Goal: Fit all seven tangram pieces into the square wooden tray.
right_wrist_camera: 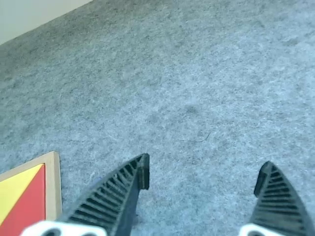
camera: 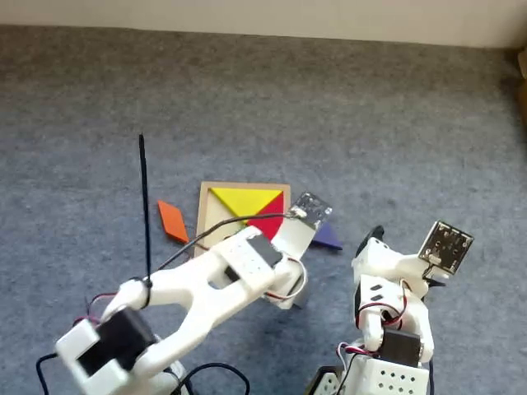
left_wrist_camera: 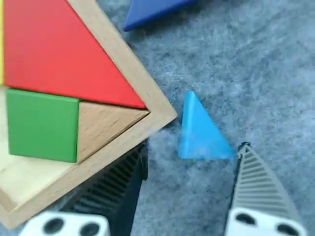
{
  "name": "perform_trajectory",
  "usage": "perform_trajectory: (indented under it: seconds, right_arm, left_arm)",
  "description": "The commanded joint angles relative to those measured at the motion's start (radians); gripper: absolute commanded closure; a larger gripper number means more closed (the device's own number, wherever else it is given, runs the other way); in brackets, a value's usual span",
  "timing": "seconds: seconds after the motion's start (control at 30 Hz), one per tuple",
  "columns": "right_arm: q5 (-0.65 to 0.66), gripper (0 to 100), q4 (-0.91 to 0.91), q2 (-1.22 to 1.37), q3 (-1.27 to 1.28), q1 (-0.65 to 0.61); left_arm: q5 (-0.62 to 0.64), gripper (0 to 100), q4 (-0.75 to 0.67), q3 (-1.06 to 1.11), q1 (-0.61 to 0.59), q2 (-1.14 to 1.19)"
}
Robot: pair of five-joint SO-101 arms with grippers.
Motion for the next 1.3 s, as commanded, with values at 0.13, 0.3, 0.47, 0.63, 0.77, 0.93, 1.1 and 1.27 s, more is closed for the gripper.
perform_trajectory:
  seconds: [0.13, 0.3, 0.47, 0.63, 0.77, 0.93, 1.1, 1.27]
  right_arm:
    - [-0.003, 66.6, -0.033, -0.005, -0.019, 0.002]
    - [-0.002, 66.6, -0.033, -0.005, -0.018, -0.015]
    - [-0.002, 66.6, -0.033, -0.005, -0.018, -0.015]
    - [-0.002, 66.6, -0.033, -0.005, -0.018, -0.015]
    - [-0.002, 66.6, -0.033, -0.005, -0.019, -0.015]
    - [-0.002, 66.6, -0.033, -0.005, -0.019, -0.015]
    - [-0.002, 66.6, -0.033, -0.005, -0.019, -0.015]
    - [-0.002, 66.6, -0.033, -0.005, -0.019, -0.015]
  left_arm:
    - [0.009, 74, 0.167, -0.242, 0.016, 0.188]
    - [0.002, 81, 0.173, -0.271, 0.022, 0.216]
    - [0.0, 81, 0.173, -0.271, 0.024, 0.216]
    - [-0.002, 83, 0.173, -0.272, 0.025, 0.214]
    - [-0.011, 89, 0.172, -0.274, 0.025, 0.214]
    - [-0.078, 92, 0.172, -0.274, 0.024, 0.214]
    - [-0.08, 94, 0.178, -0.265, 0.024, 0.189]
    - [-0.08, 94, 0.181, -0.203, 0.019, 0.064]
